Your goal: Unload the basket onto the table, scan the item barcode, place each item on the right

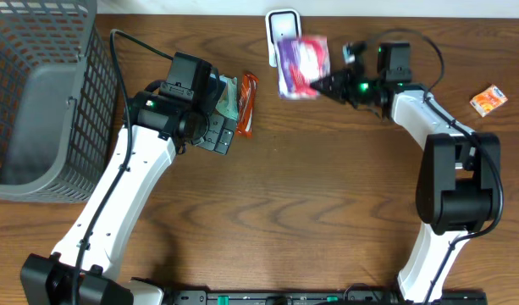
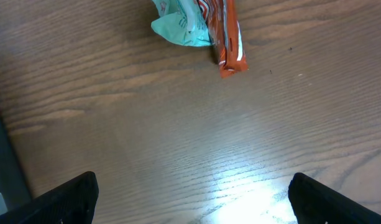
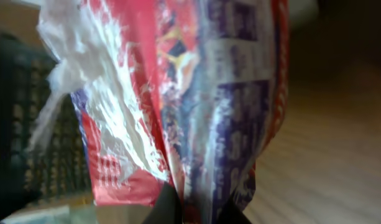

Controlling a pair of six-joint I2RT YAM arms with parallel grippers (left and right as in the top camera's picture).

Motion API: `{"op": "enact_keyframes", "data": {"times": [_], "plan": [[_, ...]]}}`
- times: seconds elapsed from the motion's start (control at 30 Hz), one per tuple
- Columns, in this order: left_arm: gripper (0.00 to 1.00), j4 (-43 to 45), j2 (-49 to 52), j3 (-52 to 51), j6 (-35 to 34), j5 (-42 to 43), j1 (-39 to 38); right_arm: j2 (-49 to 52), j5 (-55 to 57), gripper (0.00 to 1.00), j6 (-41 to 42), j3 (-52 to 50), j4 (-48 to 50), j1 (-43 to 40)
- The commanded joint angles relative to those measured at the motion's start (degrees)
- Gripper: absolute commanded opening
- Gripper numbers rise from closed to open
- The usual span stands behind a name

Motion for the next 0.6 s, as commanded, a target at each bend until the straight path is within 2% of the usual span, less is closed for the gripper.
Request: {"op": "enact_keyframes", "data": {"times": [0.0,0.13,0.27,0.4,0.57], "plan": [[0.98,-0.2,0.1,0.7,-0.7,0.3,0.2,-0.9,5.5,0.01,13.6,1.4,5.5,2.5],[0.98,-0.2,0.1,0.7,-0.7,0.3,0.2,-0.9,21.7,0.01,18.1,1.4,9.0,5.5],[0.98,-0.2,0.1,0.7,-0.7,0.3,0.2,-0.8,32.9,0.01,18.7,1.4,11.1,8.7],[0.98,-0.2,0.1,0.7,-0.7,0.3,0.2,0.0,36.3,0.01,19.5,1.4,16.7,10.4],[0.98,-0.2,0.1,0.7,-0.7,0.3,0.2,2.4,36.8,0.01,25.9,1.4,21.9,10.5]]}}
